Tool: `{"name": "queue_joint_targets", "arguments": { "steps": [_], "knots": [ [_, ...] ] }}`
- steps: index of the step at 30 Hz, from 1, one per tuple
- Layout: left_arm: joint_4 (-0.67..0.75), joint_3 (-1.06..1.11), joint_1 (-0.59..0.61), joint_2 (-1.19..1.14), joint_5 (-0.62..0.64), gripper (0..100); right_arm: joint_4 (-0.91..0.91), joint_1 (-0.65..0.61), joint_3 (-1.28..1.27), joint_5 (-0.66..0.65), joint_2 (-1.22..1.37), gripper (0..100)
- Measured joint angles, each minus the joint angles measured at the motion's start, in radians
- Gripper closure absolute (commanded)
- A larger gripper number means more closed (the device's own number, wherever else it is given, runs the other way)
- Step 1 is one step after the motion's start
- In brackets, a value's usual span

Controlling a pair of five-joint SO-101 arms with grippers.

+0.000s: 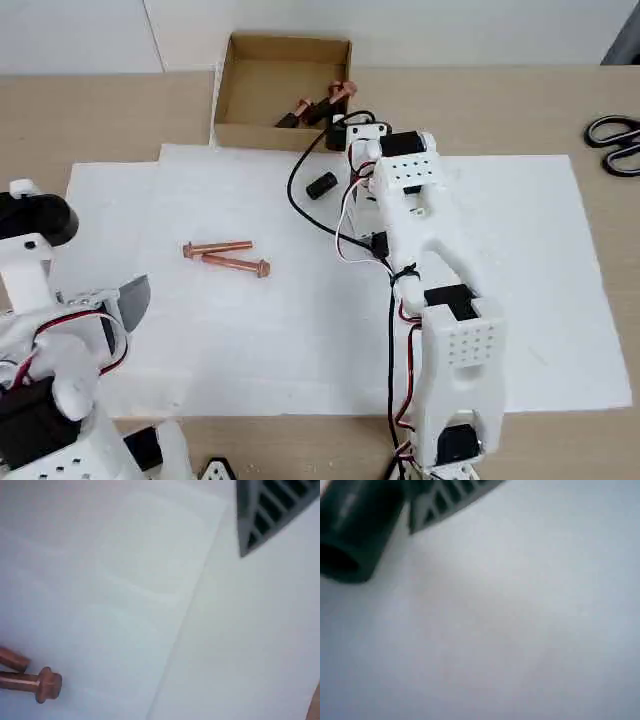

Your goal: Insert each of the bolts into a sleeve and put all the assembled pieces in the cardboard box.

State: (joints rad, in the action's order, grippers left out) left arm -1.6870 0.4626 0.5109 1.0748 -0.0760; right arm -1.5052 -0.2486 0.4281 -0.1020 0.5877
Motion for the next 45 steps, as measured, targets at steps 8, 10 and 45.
{"name": "queue_joint_targets", "arguments": {
  "steps": [8, 10, 45],
  "knots": [
    [0.000, 0.000, 0.000, 0.000, 0.000, 67, 0.002, 0.000, 0.003, 0.009, 0.023, 83.0],
    [0.000, 0.000, 0.000, 0.000, 0.000, 67, 0.002, 0.000, 0.005, 0.021, 0.044, 83.0],
    [0.000, -0.054, -0.020, -0.328, 0.031, 67, -0.198, 0.084, 0.141, -0.015, -0.285, 99.5]
  ]
}}
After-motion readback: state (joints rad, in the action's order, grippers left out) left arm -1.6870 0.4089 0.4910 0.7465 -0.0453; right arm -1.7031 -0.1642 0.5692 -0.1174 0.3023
